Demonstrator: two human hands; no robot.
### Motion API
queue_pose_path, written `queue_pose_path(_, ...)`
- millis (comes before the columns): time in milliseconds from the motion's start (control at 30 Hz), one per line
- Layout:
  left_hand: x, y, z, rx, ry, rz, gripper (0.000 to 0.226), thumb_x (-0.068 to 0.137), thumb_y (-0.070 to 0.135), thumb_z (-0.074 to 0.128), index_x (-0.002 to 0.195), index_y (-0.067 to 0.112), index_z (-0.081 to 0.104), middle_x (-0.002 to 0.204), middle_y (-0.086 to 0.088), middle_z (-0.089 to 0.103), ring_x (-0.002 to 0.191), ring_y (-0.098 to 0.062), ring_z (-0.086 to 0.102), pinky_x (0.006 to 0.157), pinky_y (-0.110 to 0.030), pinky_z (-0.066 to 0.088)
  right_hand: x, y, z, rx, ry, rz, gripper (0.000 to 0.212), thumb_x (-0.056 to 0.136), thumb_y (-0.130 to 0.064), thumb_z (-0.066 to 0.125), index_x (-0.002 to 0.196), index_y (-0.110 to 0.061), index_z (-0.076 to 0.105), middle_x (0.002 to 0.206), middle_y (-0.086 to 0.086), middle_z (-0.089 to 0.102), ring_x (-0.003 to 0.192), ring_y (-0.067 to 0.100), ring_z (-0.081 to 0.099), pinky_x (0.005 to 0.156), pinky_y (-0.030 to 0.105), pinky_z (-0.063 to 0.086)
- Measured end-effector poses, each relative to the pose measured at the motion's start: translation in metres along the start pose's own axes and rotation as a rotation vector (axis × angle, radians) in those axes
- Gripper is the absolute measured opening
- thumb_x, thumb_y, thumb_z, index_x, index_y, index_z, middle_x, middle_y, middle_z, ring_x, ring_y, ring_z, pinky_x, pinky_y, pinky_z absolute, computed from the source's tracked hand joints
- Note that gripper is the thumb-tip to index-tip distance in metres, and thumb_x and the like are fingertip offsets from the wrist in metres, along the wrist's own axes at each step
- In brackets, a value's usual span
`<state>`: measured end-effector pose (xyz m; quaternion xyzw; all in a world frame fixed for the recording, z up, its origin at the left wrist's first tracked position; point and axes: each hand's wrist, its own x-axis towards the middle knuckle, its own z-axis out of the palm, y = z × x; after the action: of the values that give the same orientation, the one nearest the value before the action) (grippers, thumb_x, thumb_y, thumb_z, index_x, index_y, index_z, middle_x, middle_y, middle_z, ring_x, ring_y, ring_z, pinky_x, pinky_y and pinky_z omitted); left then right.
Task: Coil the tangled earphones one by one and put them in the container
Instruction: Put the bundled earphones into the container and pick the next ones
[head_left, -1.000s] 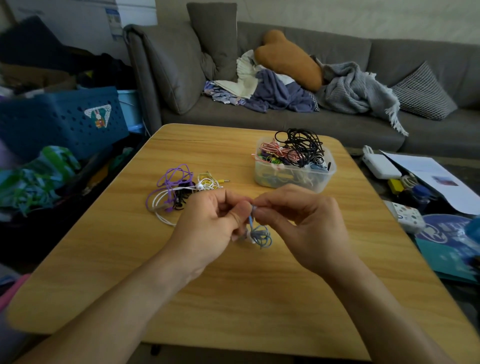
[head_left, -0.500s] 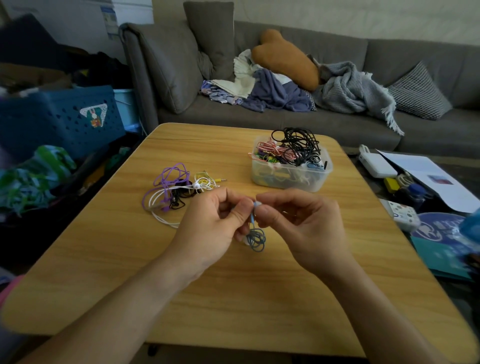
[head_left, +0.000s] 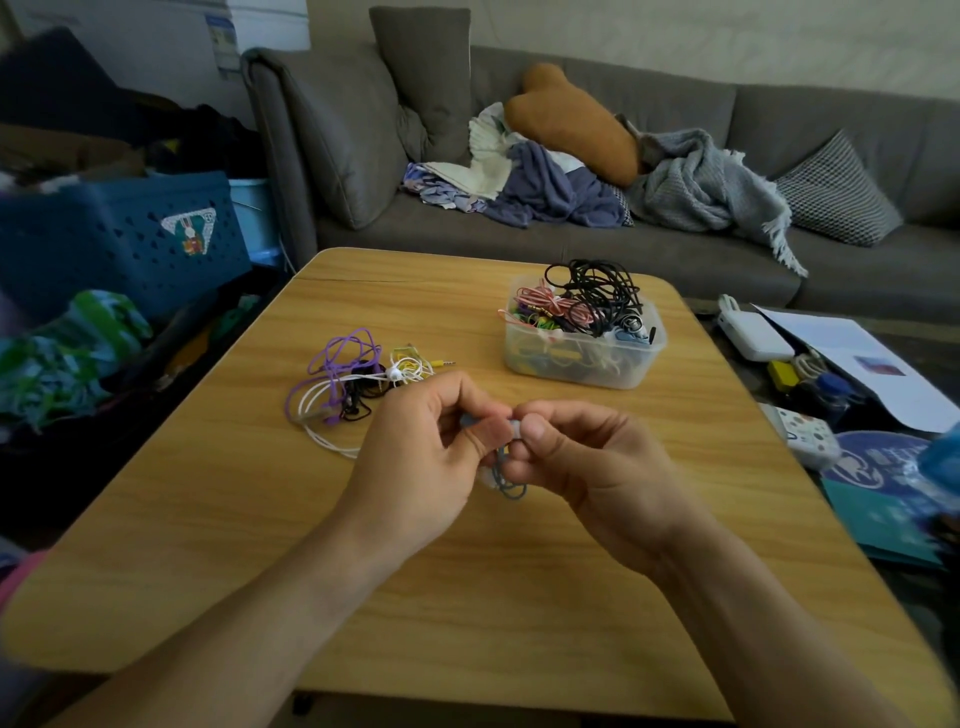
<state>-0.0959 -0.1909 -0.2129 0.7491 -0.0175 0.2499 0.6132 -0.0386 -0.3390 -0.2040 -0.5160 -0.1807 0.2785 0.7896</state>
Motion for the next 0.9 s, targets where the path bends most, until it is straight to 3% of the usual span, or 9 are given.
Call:
queue_pose_path(133, -0.002, 0.006, 0.002, -0.099, 0.033, -0.043, 0.022, 0.086, -0.008, 0.063, 0.075, 0.012, 0.063, 0.058, 0.002, 0.064, 0.047, -0.010, 0.055, 0.048, -0.020, 0.045, 0.000, 0.000, 0.003, -0.002, -0.029, -0.026, 0.014, 0.062, -0.016, 0.075, 0.075, -0.012, 0.078, 0.066, 0.012, 0.068, 0.057, 0.016, 0.065, 0.056, 0.024, 0.055)
queue_pose_path(433, -0.009, 0.013, 0.002, -0.151, -0.054, -0.068, 0.018, 0.086, -0.008, 0.060, 0.079, 0.009, 0.062, 0.063, 0.002, 0.066, 0.053, -0.007, 0.059, 0.050, -0.018, 0.047, -0.007, -0.001, -0.001, 0.027, -0.074, 0.030, 0.015, 0.076, -0.008, 0.069, 0.087, -0.003, 0.060, 0.070, 0.017, 0.062, 0.056, 0.021, 0.062, 0.055, 0.027, 0.055)
queue_pose_path(633, -0.004, 0.001, 0.005, 0.019, -0.010, -0.037, 0.014, 0.087, 0.004, 0.067, 0.087, 0.017, 0.060, 0.075, 0.002, 0.067, 0.066, -0.009, 0.062, 0.063, -0.027, 0.049, -0.004, -0.008, -0.008, -0.141, -0.014, -0.087, 0.019, 0.077, -0.006, 0.069, 0.092, 0.003, 0.065, 0.083, 0.016, 0.068, 0.070, 0.023, 0.066, 0.067, 0.030, 0.057)
queue_pose_path(733, -0.005, 0.000, 0.005, 0.046, -0.049, -0.043, 0.012, 0.088, 0.022, 0.062, 0.100, 0.020, 0.064, 0.077, 0.002, 0.067, 0.068, -0.010, 0.062, 0.063, -0.027, 0.051, -0.004, -0.008, -0.011, -0.383, 0.007, -0.171, 0.023, 0.076, -0.007, 0.074, 0.095, 0.003, 0.066, 0.084, 0.010, 0.070, 0.074, 0.020, 0.063, 0.065, 0.028, 0.054)
queue_pose_path(833, -0.002, 0.003, 0.003, 0.028, -0.023, -0.161, 0.013, 0.096, 0.016, 0.057, 0.098, 0.016, 0.070, 0.064, 0.004, 0.062, 0.058, -0.011, 0.055, 0.056, -0.026, 0.047, -0.002, -0.006, -0.012, -0.411, 0.058, -0.186, 0.033, 0.078, -0.014, 0.080, 0.108, -0.008, 0.068, 0.093, 0.007, 0.070, 0.076, 0.018, 0.061, 0.061, 0.028, 0.050)
queue_pose_path(900, 0.000, 0.004, 0.000, -0.055, 0.040, -0.313, 0.020, 0.099, 0.008, 0.051, 0.095, 0.011, 0.070, 0.061, 0.004, 0.060, 0.056, -0.011, 0.053, 0.053, -0.021, 0.045, -0.001, -0.004, -0.015, -0.576, 0.119, -0.184, 0.036, 0.079, -0.016, 0.082, 0.112, -0.020, 0.068, 0.098, 0.002, 0.068, 0.077, 0.010, 0.062, 0.064, 0.027, 0.049)
